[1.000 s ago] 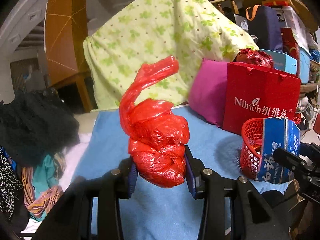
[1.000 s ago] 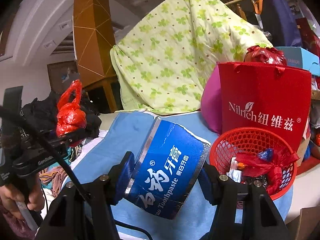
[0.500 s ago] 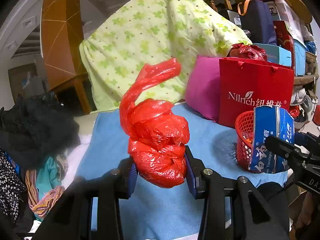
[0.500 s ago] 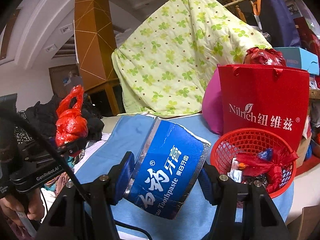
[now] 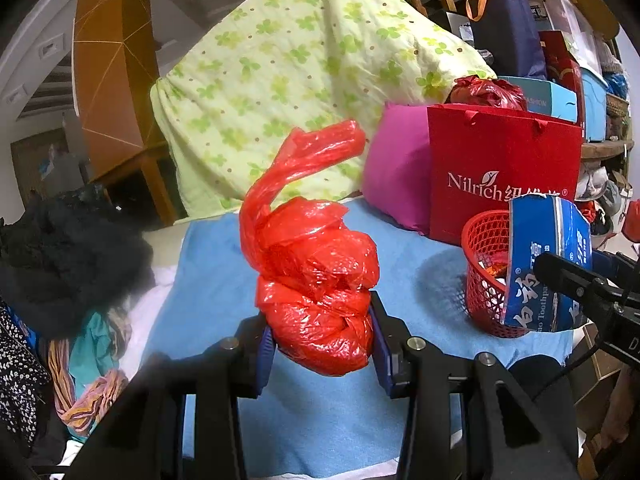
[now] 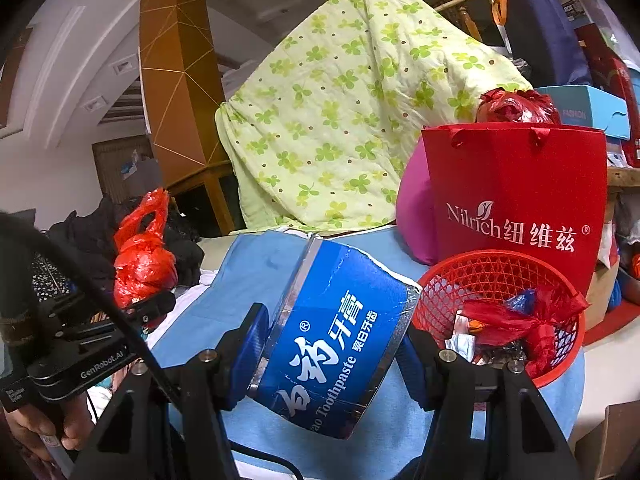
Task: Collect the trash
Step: 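Lift the toothpaste box with the right tool while the left lifts the red bag, then hold the toothpaste box in the right tool while the left holds the red bag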
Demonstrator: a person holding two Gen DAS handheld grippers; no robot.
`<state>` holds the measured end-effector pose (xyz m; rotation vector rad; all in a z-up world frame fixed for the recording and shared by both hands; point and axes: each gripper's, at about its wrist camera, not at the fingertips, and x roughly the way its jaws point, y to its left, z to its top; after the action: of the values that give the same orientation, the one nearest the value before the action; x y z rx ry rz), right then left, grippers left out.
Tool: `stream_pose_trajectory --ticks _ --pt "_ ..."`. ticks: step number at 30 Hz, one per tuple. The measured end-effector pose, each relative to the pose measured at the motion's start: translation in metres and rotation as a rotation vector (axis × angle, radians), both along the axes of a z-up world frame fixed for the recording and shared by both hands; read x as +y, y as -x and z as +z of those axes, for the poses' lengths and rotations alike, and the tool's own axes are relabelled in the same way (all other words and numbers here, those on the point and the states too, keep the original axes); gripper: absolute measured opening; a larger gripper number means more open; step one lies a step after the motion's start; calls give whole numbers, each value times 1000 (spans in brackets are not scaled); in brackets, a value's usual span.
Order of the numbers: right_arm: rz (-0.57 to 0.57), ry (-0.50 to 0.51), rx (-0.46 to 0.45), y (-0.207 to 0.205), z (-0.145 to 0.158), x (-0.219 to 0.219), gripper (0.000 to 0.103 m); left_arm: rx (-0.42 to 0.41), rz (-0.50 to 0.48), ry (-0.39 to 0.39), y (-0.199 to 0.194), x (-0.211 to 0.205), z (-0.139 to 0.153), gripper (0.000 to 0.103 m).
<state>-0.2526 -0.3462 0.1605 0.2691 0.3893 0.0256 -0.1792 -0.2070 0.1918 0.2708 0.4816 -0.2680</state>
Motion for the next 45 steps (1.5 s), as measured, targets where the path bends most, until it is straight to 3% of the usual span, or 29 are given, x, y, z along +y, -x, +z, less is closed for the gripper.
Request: stream_pose_trajectory --ticks 45 --pt "-38 -27 -4 10 -4 -17 64 32 -41 -34 0 -15 -11 43"
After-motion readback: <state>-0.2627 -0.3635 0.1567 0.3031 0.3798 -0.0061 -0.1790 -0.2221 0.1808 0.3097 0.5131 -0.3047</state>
